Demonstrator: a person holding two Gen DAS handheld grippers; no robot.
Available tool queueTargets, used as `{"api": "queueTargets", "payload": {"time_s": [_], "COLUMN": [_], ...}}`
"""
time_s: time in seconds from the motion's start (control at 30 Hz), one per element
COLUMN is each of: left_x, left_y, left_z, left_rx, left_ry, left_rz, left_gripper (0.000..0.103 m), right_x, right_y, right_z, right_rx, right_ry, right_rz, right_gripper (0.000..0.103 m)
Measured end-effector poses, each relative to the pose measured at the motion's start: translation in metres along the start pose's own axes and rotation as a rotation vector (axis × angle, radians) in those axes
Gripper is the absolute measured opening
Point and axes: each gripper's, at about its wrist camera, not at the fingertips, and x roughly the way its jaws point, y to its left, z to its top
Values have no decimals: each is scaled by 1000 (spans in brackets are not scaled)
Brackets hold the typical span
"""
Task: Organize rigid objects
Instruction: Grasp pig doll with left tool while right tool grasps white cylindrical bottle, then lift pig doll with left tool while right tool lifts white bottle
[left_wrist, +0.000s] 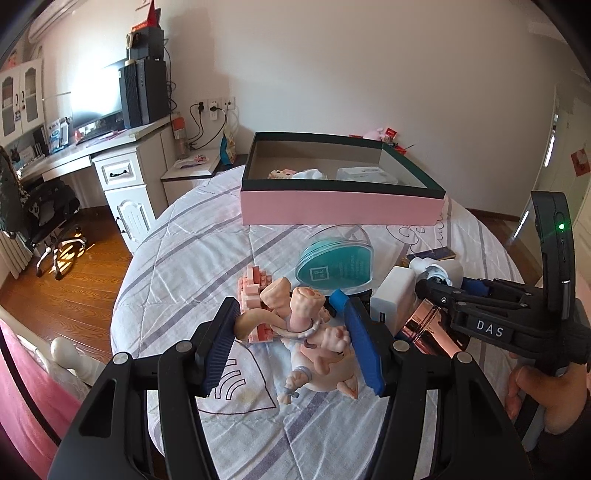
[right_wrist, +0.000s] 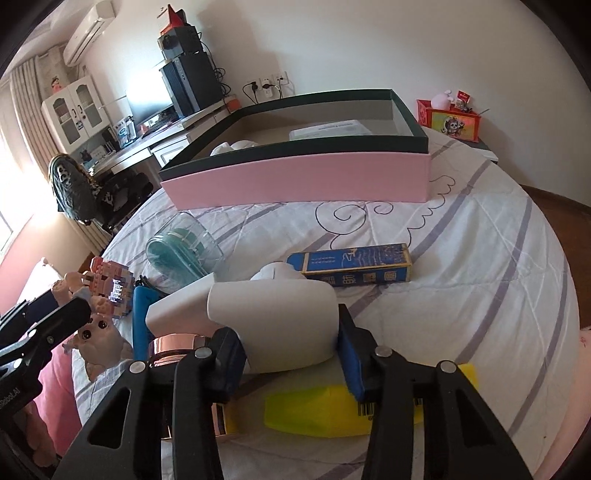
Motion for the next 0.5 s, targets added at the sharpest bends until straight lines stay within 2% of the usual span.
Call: {"api": "queueTargets", "payload": {"time_s": [0.37, 0.43, 0.5], "left_x": [-7, -7, -3], "left_y": [-14, -19, -25], "left_z": [22, 32, 41], "left_rx": [23, 31, 37], "left_ry": [-46, -57, -52], "left_rz": [-28, -40, -47], "left_gripper": [60, 49, 49], "right_x": [-34, -38, -41], "right_y": [9, 10, 12], "right_z": [13, 19, 25], "right_rx": [-54, -61, -67], "right_ry": [-112, -124, -140], "right_rz": [-36, -42, -43], "right_gripper": [45, 45, 45]}}
